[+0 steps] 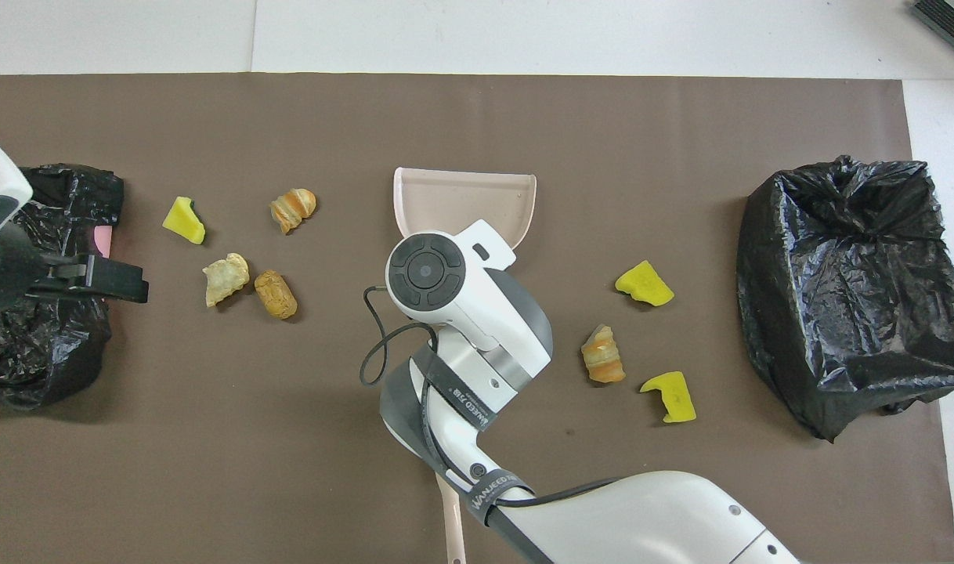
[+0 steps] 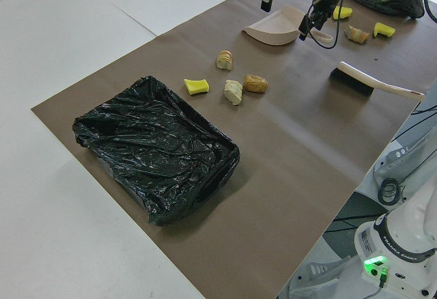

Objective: Sweep and dump trash in bin
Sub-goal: 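Grasp the dustpan handle with the right gripper while the left gripper approaches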

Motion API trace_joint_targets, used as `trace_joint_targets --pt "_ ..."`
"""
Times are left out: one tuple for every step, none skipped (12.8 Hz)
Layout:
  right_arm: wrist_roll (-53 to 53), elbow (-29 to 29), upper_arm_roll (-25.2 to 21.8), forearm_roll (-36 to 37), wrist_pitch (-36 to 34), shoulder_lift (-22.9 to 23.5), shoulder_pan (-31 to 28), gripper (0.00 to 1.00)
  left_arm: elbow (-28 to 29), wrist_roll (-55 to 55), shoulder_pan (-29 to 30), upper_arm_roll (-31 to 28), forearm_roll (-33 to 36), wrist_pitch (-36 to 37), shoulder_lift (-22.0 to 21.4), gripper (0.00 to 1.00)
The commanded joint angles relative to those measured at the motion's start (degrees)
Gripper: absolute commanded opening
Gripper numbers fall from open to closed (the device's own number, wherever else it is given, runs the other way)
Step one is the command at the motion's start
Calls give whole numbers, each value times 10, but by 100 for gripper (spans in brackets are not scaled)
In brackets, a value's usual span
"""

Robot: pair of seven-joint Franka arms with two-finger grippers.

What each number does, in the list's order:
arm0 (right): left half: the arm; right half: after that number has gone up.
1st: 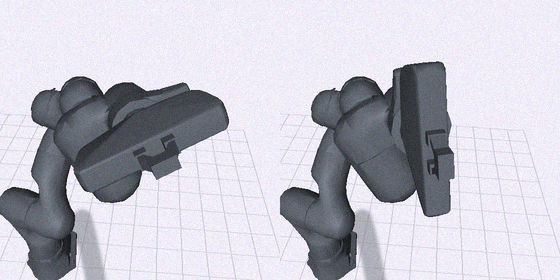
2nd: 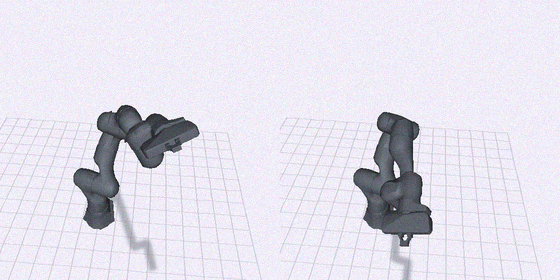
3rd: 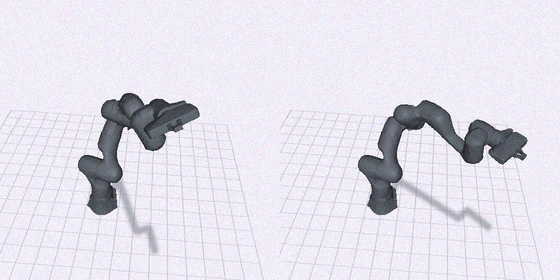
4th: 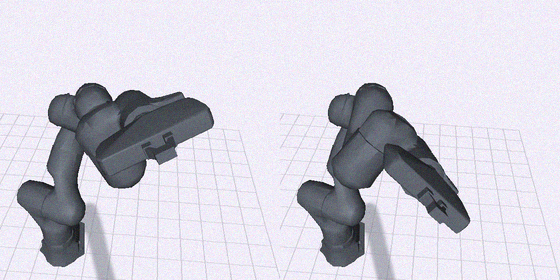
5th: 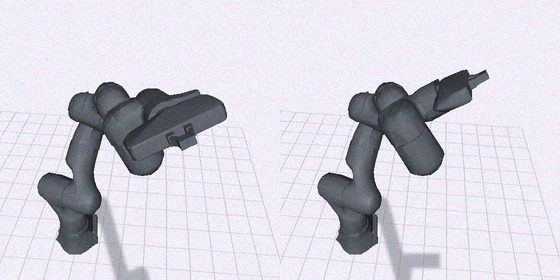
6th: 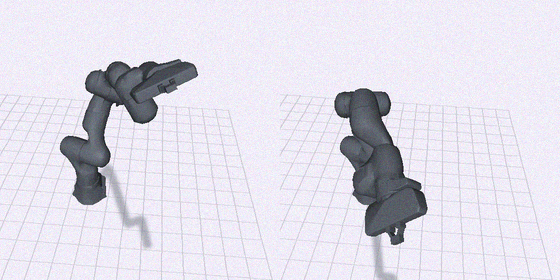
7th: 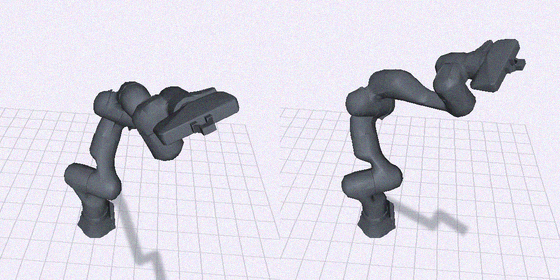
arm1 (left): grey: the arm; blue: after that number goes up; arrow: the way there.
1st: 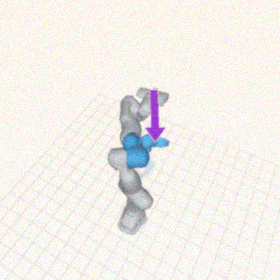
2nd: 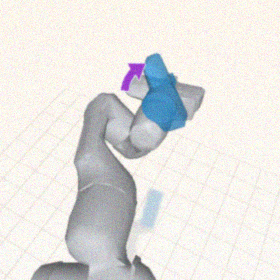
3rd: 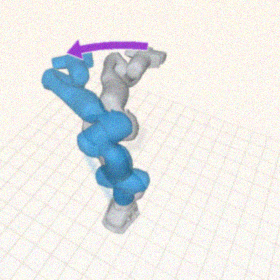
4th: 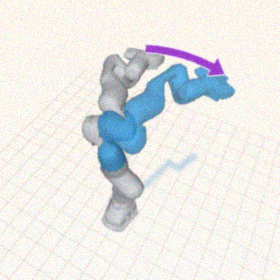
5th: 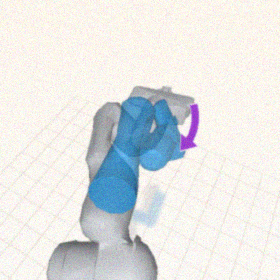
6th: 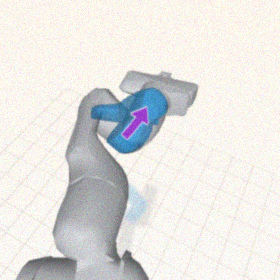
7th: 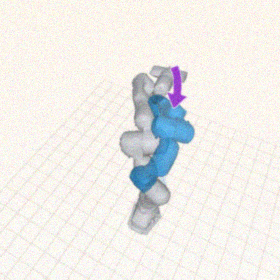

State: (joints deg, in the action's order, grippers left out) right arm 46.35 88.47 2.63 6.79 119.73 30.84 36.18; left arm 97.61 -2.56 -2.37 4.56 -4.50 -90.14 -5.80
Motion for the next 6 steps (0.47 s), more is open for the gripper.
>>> trace_joint_targets --pt "-20 26 11 8 -6 -25 -6 20 73 -4 -24 -8 -9 -15 -50 100" --pt "-20 24 11 6 -5 -25 -6 17 93 -16 -30 -7 -9 -15 -65 100" --pt "-19 23 11 6 -6 -25 -6 17 112 -24 -39 -7 -9 -16 -79 100" --pt "-20 21 11 5 -6 -31 -6 17 136 -26 -56 -7 -10 -15 -98 100" --pt "-21 22 11 5 -6 -33 -7 18 168 -27 -72 -8 -10 -17 -117 100" --pt "-21 22 12 5 -7 -34 -6 26 193 -30 -87 -8 -10 -24 -131 100"
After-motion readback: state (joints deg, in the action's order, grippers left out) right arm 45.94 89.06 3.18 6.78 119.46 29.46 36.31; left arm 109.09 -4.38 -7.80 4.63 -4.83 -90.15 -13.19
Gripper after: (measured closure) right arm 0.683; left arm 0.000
